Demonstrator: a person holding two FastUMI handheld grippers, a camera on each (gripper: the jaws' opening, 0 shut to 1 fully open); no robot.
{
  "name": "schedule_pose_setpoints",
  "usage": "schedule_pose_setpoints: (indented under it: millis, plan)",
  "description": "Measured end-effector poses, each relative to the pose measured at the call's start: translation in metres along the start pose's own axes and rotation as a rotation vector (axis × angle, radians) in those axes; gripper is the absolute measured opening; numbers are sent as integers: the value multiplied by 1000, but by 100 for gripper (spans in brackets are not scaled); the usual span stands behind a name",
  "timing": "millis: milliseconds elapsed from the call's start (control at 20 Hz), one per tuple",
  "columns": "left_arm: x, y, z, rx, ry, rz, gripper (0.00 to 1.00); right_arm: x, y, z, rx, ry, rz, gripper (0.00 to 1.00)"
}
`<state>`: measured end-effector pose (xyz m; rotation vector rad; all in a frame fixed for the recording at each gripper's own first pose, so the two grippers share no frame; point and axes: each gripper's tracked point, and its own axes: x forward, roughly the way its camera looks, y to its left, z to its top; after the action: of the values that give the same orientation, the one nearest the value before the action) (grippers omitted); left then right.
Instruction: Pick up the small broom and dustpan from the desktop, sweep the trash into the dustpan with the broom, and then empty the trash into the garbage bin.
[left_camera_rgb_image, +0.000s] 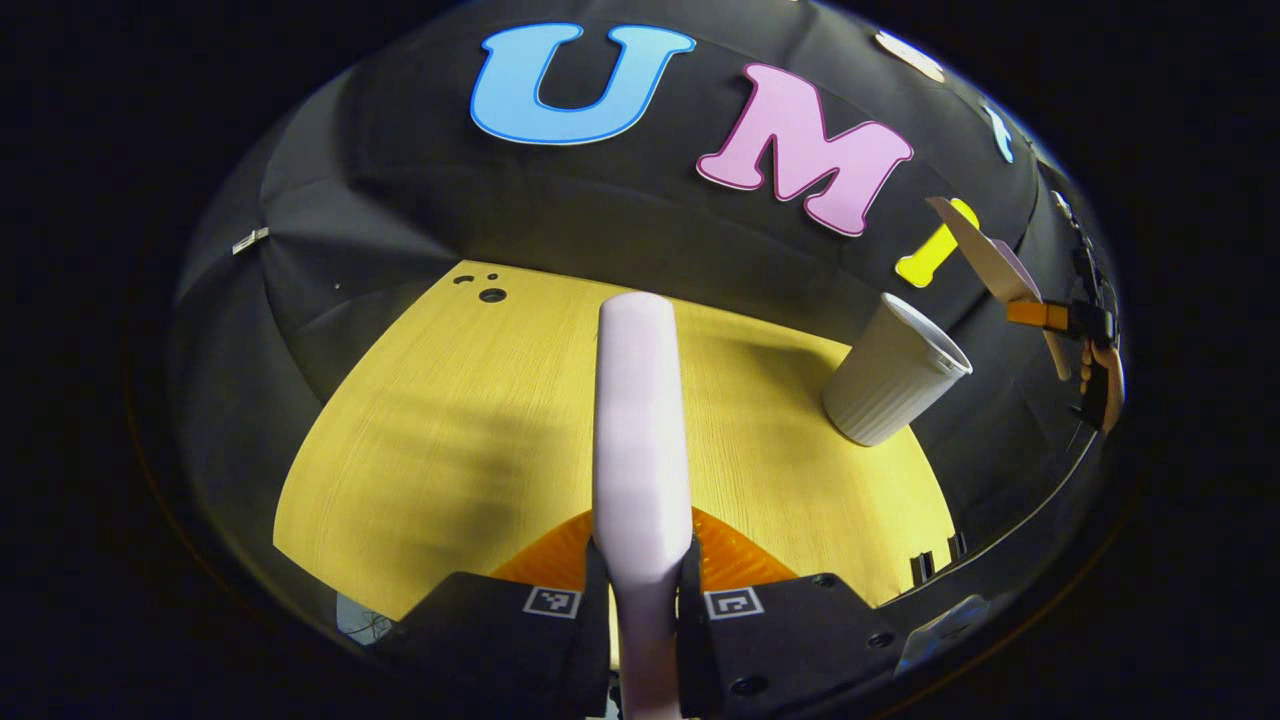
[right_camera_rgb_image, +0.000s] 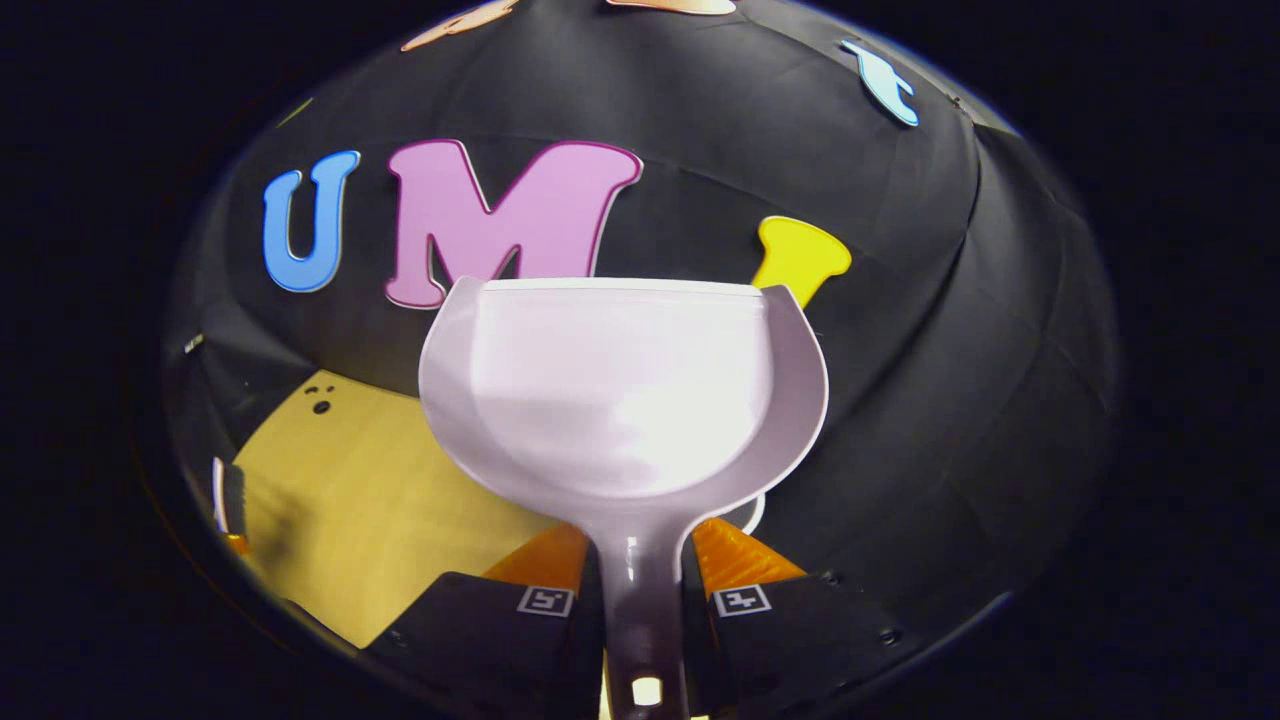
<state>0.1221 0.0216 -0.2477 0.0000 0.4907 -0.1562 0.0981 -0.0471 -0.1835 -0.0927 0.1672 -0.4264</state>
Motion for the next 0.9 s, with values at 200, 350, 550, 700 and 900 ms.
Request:
schedule_pose_setpoints:
  millis: [200, 350, 550, 700, 900]
  plan:
    - [4, 8, -10, 1, 8, 4, 29, -9, 76, -24, 7, 34, 137, 34]
    - [11, 22, -23, 24, 35, 23, 30, -19, 143, -65, -16, 109, 259, 38]
    - [32, 39, -43, 48, 97, 53, 31, -20, 214, -138, -18, 241, 356, 36]
    - [50, 50, -65, 64, 164, 78, 30, -10, 239, -210, 10, 368, 371, 39]
    - [78, 63, -92, 95, 258, 111, 29, -3, 249, -278, 85, 535, 364, 36]
